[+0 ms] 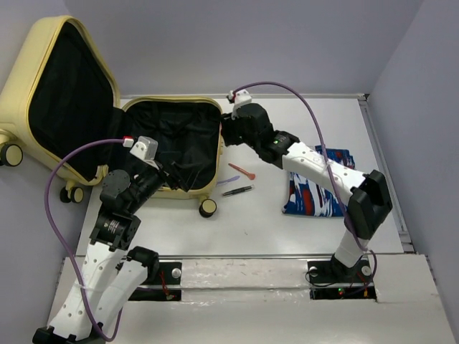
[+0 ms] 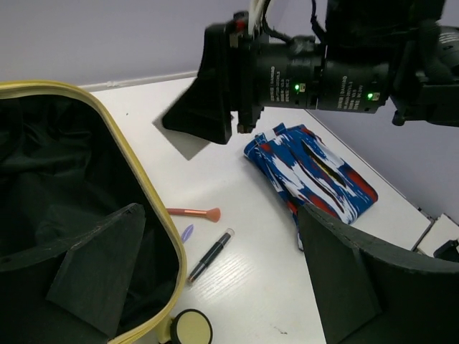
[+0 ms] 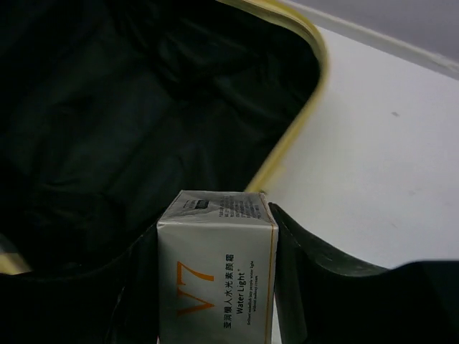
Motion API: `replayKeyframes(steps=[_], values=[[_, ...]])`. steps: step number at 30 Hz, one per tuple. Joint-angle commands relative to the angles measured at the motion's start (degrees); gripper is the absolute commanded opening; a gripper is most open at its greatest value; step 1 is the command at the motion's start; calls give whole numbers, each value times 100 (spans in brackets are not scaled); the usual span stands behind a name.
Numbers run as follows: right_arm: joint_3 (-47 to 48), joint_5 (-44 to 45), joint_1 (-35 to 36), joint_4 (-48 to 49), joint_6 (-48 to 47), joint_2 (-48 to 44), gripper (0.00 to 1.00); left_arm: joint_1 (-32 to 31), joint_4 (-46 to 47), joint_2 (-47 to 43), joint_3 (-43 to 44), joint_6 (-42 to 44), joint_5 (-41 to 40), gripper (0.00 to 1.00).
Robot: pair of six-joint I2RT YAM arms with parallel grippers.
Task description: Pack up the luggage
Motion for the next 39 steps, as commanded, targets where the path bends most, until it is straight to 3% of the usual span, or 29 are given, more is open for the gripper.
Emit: replayKeyframes(steps=[1,2,3,6,8,11,13,14,17,22,31,35,37,38,39], values=[[1318,-1147,592,692,143,728,34,0,73,-87,262,112,-213,99],[1584,-1228,645,666,161,931,48,0,64,-96,262,103,-239,99],[2092,-1464,646,457,196,1307,95,8,46,-96,271,112,-291,99],[2282,-1100,646,42,153,1461,100,9,11,-113,271,129,-327,99],[1741,-704,594,50,4,1233,100,9,11,-113,271,121,-327,99],[887,-544,383,120,38,627,85,9,11,-105,280,121,-318,99],[-44,-605,41,225,135,319,69,8,11,-96,289,112,-301,99],[-361,-683,-65,304,144,74,53,9,11,-96,280,94,-292,99],[-1180,-833,-295,367,-22,-34,37,9,11,-122,280,103,-301,99],[-1480,-869,-434,244,-392,404,42,9,29,-104,271,103,-318,99],[-1348,-2011,-743,156,-691,1187,48,9,29,-43,262,94,-318,99],[-1348,-1582,-743,121,-647,1424,47,9,29,-25,262,86,-318,99],[-1340,-1353,-743,77,-647,1495,40,9,29,-25,253,94,-318,99],[-1348,-1048,-743,59,-638,1486,25,17,29,-43,253,94,-318,99],[-1392,-888,-743,50,-630,1460,18,9,29,-34,253,94,-318,99]])
